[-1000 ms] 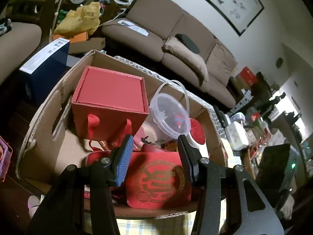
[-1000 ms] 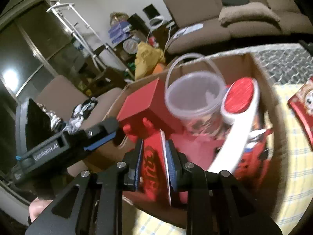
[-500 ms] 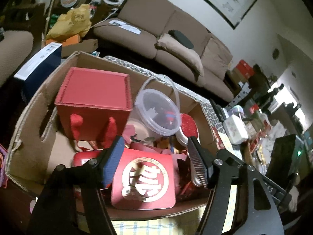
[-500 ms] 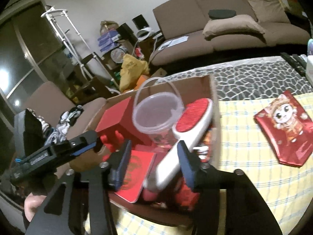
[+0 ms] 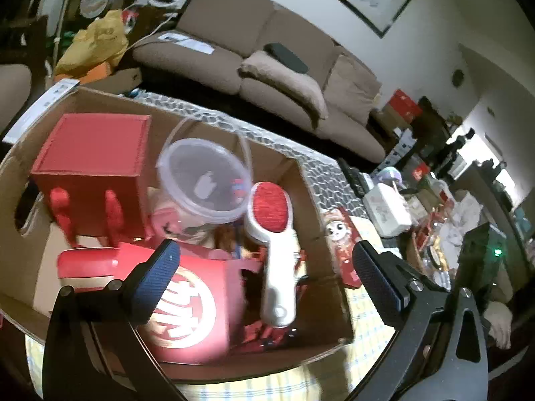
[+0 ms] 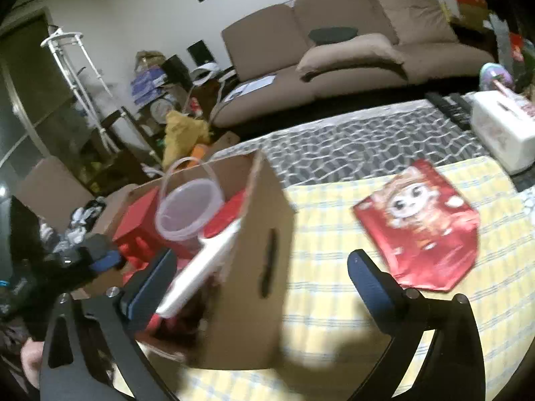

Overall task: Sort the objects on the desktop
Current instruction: 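Open the right gripper and withdraw both grippers from the box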

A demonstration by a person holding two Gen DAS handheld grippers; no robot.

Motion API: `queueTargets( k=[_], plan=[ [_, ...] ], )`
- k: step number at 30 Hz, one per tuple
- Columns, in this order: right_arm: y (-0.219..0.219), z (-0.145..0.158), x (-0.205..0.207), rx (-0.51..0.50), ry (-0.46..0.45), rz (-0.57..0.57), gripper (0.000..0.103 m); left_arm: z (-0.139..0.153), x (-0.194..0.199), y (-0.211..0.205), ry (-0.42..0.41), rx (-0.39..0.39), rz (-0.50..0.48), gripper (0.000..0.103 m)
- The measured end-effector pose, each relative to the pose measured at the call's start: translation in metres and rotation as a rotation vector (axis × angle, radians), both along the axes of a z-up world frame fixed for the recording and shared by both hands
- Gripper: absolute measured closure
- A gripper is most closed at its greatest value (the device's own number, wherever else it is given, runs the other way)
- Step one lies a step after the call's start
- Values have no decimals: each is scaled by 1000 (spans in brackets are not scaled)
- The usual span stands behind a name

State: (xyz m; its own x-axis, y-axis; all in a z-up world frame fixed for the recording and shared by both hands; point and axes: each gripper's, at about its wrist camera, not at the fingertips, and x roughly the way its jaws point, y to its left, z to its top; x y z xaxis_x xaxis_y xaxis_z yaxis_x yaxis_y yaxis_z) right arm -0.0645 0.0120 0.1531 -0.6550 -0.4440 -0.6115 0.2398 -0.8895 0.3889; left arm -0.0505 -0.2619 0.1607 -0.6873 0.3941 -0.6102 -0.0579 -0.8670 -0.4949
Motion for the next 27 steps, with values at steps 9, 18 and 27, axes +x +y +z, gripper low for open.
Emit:
queueTargets(
  k=[9,18,27],
  plan=[
    [70,-16,-12,-13,-30,-129,1,4,0,57,26,-29,-78,0],
    [135,-43,-18,4,-107,-246,1,14,10,140,98,-138,-210,0],
    [178,-67,-20,-26,-149,-310,1,0,11,220,72,-206,-354,0]
  ],
)
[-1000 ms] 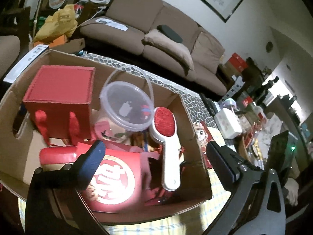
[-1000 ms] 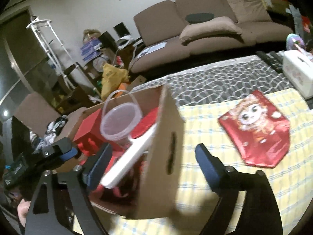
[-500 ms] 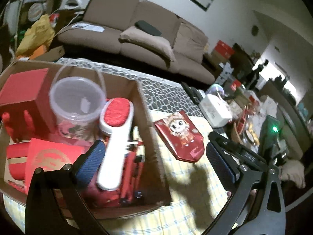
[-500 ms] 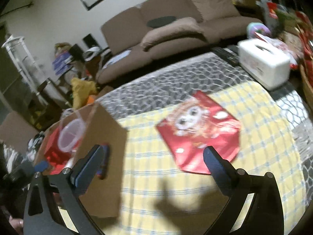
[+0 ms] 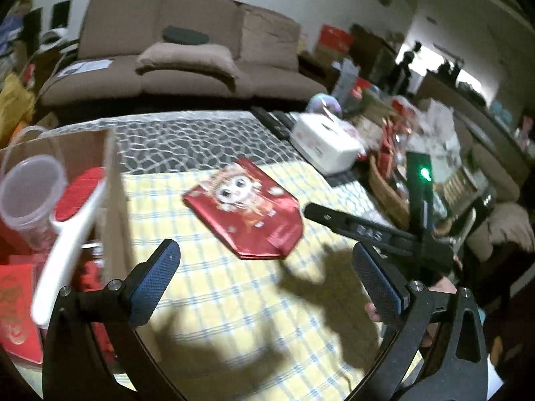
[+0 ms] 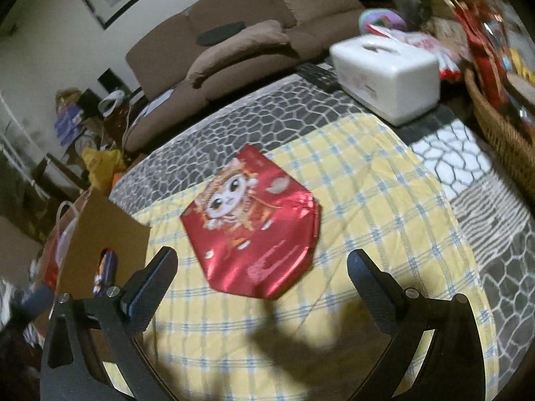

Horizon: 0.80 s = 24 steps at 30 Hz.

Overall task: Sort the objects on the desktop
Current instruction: 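Open the right gripper and withdraw both grippers from the box, then move the right gripper to the red cartoon gift bag and grasp its edge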

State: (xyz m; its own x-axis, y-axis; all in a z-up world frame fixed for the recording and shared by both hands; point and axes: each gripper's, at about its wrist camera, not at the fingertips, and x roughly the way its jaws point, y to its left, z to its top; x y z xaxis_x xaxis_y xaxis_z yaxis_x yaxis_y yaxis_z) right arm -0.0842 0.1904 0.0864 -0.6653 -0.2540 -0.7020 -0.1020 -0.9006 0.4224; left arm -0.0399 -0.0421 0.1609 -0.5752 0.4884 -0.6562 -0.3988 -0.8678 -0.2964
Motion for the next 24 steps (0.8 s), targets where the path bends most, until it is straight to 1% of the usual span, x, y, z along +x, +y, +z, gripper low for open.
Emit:
queueTargets(
  k=[4,8,10,13,15,16,18,19,21,23,24],
  plan=[
    [14,-17,-6,-79,-29,-23,1,-13,-6,20,-25,-15,-29,0],
    [19,-29,-12,-94,-46,-32,1,-35,-21,35,-87,-12,-40,0],
    [22,-32,-15,-107,-41,-29,3,-49,-28,40,-123,-13,-31,0],
    [24,-37,-19,-116,-45,-16,15,-68,-39,41,-172,-4,-18,0],
    [24,-42,-21,-129,-49,-2,27,-80,-47,39,-210,10,-7,0],
    [24,-43,-22,-131,-50,1,28,-84,-50,39,-223,14,0,0],
    [22,-46,-24,-141,-45,12,37,-94,-56,38,-253,26,8,0],
    [20,-48,-25,-148,-46,21,39,-98,-58,37,-266,30,12,0],
    [16,-51,-27,-156,-49,36,51,-107,-61,34,-295,39,18,0],
    [12,-55,-30,-151,-57,47,56,-113,-62,33,-316,43,22,0],
    [10,-57,-31,-142,-59,49,56,-115,-63,31,-325,46,27,0]
  ],
)
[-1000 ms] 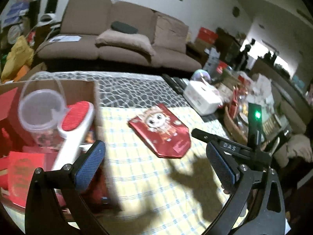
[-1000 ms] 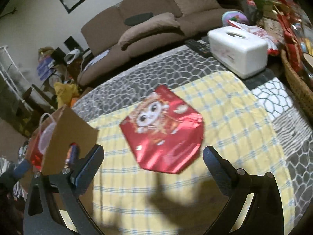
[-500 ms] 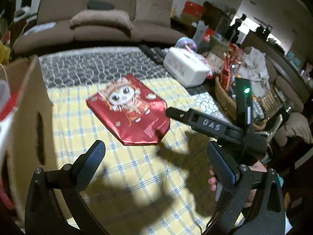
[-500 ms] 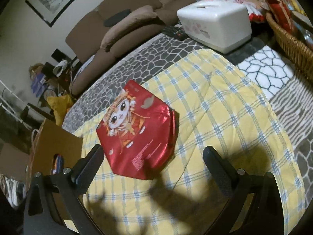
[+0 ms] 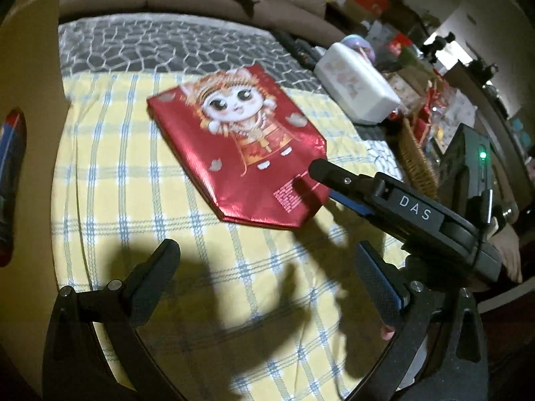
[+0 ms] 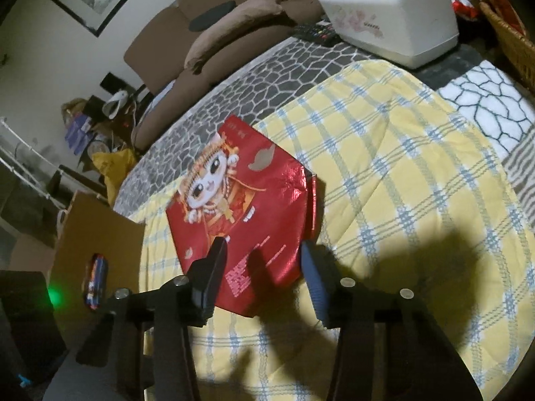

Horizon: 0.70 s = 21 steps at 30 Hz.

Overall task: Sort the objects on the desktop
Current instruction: 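Move the right gripper to the red cartoon gift bag and grasp its edge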

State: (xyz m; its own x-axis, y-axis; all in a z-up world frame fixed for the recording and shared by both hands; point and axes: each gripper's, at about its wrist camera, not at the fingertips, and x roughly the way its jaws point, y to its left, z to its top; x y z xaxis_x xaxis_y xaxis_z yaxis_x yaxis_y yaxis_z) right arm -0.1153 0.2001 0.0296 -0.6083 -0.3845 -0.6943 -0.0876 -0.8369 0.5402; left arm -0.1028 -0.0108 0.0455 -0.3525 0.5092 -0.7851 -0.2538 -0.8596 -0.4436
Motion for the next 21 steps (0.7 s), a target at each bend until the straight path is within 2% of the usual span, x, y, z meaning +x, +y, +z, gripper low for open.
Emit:
queueTargets(
  k=[1,3,5,8,14,17,21],
  plan=[
    [-1,-1,0,3,1,2,57,-1,0,-1,-4,4,2,0],
    [-2,-3,-1,3,-1,7,75,-2,-1,-3,-10,11,9,0],
    [-2,-4,-1,1,-5,13,85,-4,-4,-8,-21,22,25,0],
    [-3,-6,0,-12,-14,35,87,-9,-12,-14,-34,27,52,0],
    [-18,3,3,-31,-27,168,87,-19,-27,-15,-36,21,70,0],
    [-17,6,3,-26,-32,154,87,-23,-31,-15,-53,47,75,0],
    [-12,-1,0,-71,-54,140,87,-27,-38,-16,-72,79,87,0]
  ],
)
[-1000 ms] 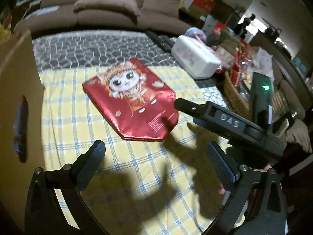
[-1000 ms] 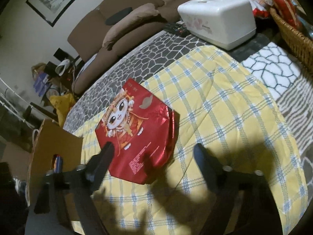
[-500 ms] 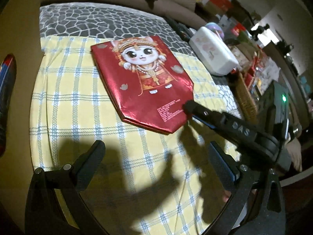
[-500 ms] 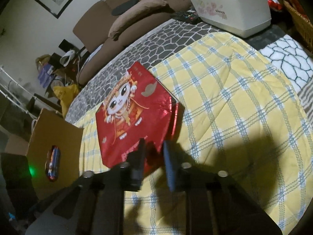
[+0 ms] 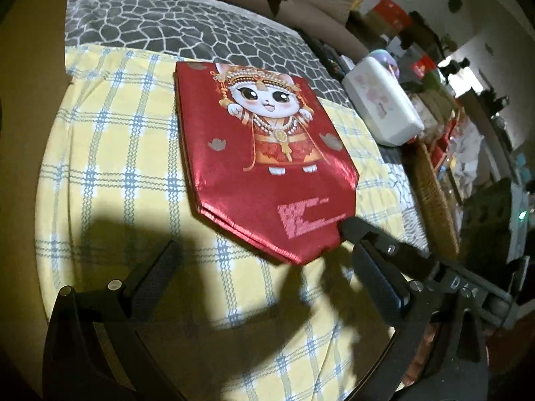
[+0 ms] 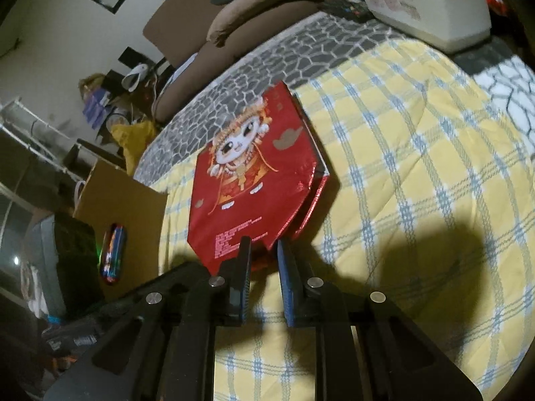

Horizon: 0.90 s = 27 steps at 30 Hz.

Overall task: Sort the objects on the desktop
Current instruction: 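Move the right gripper to the red cartoon gift bag and grasp its edge, then lift the red gift bag by its bottom edge with the right gripper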

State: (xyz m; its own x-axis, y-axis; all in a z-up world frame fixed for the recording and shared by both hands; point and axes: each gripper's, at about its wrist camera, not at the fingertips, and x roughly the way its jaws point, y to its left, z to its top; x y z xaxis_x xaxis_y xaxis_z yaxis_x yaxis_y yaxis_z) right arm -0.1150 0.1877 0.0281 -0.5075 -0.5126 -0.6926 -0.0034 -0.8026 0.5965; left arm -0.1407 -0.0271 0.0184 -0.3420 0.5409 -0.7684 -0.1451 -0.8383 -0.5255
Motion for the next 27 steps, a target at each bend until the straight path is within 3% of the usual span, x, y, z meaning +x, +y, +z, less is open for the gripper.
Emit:
queueTargets(
  k=[7,11,13,16,19,23,25,27],
  plan=[
    [-4,2,5,-54,-5,68,87,-3,-7,-9,-19,71,31,0],
    [-16,4,10,-39,-3,142,87,-4,-7,-10,-21,84,30,0],
    [-19,6,13,23,-8,156,87,-3,-7,-11,-23,86,36,0],
    [-6,11,14,69,11,79,87,-2,-7,-11,-22,72,50,0],
    [16,3,8,31,18,-45,64,-2,-9,-9,-9,51,70,0],
    [26,-15,1,3,-10,-127,63,-4,-11,-6,2,72,61,0],
    [27,-19,0,-23,1,-147,64,-4,-11,-3,8,93,35,8],
    [27,-19,-1,-36,20,-162,65,-5,-12,0,11,61,35,13]
  ],
)
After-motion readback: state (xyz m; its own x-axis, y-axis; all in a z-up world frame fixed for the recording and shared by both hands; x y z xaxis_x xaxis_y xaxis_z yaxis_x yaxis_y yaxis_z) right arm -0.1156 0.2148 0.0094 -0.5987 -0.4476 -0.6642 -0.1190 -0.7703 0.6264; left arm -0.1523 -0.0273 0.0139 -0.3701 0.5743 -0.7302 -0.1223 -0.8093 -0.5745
